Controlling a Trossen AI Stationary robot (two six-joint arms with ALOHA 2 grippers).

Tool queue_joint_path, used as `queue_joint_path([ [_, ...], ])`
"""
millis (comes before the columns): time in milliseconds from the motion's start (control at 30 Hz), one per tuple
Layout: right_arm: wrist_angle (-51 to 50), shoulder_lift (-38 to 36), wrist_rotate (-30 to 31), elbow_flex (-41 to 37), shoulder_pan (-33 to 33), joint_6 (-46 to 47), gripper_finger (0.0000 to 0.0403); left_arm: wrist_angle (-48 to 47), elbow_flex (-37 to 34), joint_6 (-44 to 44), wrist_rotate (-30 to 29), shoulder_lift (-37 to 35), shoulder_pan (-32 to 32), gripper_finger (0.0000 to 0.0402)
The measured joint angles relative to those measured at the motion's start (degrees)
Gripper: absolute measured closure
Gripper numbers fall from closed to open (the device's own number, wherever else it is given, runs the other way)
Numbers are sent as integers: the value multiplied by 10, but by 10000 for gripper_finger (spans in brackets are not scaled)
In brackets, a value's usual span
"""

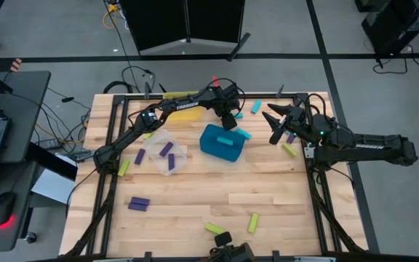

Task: Sort blocks
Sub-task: Put the blue block into the blue bin

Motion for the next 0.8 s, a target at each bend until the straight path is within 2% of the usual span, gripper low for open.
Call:
queue_joint_path([
  [800, 0, 0, 0, 0, 0, 0, 201, -2, 5, -9, 17, 0, 5, 281],
])
